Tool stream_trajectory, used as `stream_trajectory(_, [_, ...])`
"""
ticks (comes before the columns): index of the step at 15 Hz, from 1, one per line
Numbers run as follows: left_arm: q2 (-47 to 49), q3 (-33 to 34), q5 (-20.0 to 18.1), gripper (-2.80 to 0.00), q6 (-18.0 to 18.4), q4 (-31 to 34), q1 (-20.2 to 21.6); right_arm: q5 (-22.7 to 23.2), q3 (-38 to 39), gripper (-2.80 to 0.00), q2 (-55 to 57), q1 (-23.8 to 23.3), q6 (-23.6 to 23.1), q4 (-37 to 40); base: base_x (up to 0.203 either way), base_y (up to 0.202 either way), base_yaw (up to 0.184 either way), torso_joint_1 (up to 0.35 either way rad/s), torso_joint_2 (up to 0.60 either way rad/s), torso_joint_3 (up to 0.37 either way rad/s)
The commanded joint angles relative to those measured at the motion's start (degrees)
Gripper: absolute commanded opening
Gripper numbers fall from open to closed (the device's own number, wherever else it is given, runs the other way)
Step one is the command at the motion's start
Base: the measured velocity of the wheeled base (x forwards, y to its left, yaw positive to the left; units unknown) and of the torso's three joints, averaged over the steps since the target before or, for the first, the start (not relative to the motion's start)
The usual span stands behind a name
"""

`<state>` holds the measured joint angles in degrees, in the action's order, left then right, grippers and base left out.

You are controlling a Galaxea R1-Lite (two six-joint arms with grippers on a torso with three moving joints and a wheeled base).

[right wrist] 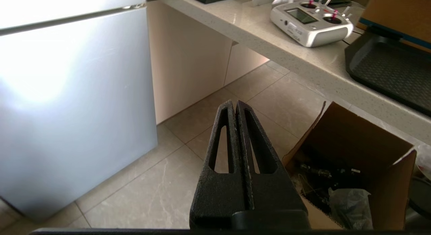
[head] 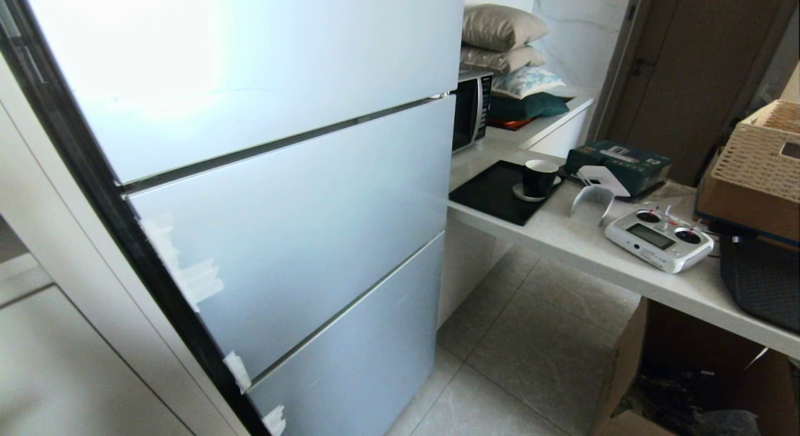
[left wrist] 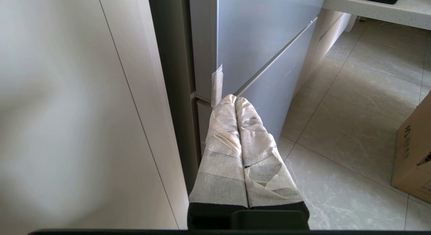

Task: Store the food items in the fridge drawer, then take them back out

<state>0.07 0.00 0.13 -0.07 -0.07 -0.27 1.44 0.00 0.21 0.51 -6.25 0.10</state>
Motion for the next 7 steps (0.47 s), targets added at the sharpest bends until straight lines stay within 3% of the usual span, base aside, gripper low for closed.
stream_trajectory(1, [0.01,0.00,0.04,-2.80,-0.01,-0.01,0.00,0.01,0.09,-2.80,-0.12,0.02,-0.17,0.12,0.000,0.000,0.000,0.000,0.00,0.000])
stream_trajectory(3, [0.01,0.00,0.04,-2.80,-0.01,-0.01,0.00,-0.09,0.05,-2.80,-0.12,0.02,0.41,0.16,0.000,0.000,0.000,0.000,0.00,0.000])
stream_trajectory(5, [0.01,0.00,0.04,-2.80,-0.01,-0.01,0.09,-0.59,0.00,-2.80,-0.13,0.02,5.04,-0.09,0.000,0.000,0.000,0.000,0.00,0.000])
stream_trajectory(7, [0.01,0.00,0.04,-2.80,-0.01,-0.01,0.00,-1.35,0.00,-2.80,-0.20,0.02,5.81,-0.10,0.000,0.000,0.000,0.000,0.00,0.000])
